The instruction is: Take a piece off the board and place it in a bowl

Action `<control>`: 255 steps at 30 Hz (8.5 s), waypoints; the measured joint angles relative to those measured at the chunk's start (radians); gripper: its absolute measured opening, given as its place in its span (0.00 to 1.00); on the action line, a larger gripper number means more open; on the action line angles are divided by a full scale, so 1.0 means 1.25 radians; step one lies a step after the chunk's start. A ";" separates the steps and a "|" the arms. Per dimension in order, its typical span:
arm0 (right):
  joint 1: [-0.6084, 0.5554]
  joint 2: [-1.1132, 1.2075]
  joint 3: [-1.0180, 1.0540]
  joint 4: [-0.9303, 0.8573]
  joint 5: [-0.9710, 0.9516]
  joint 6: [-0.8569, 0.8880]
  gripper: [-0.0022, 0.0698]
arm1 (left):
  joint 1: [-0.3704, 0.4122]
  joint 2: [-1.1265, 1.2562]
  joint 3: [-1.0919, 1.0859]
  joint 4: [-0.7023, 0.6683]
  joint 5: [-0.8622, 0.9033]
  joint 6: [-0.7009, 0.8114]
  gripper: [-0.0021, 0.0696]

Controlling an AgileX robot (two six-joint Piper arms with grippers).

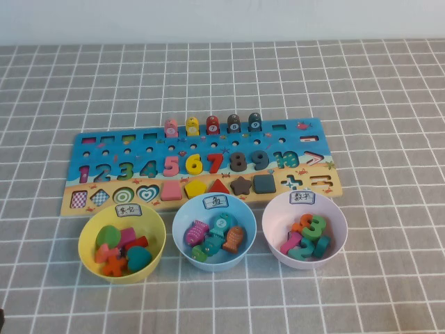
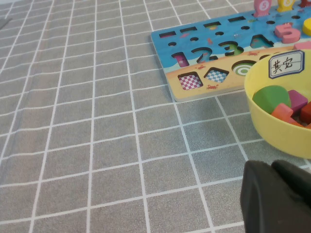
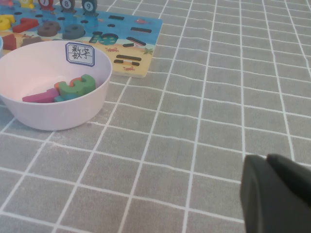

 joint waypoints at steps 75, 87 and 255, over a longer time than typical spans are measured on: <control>0.000 0.000 0.000 0.000 0.000 0.000 0.01 | 0.000 0.125 -0.150 -0.453 -0.134 -0.034 0.02; 0.000 0.000 0.000 0.000 0.000 0.000 0.01 | 0.000 0.637 -0.548 -0.443 0.196 0.133 0.02; 0.000 0.000 0.000 0.000 0.000 0.000 0.01 | -0.169 1.885 -1.738 -0.057 0.480 -0.141 0.31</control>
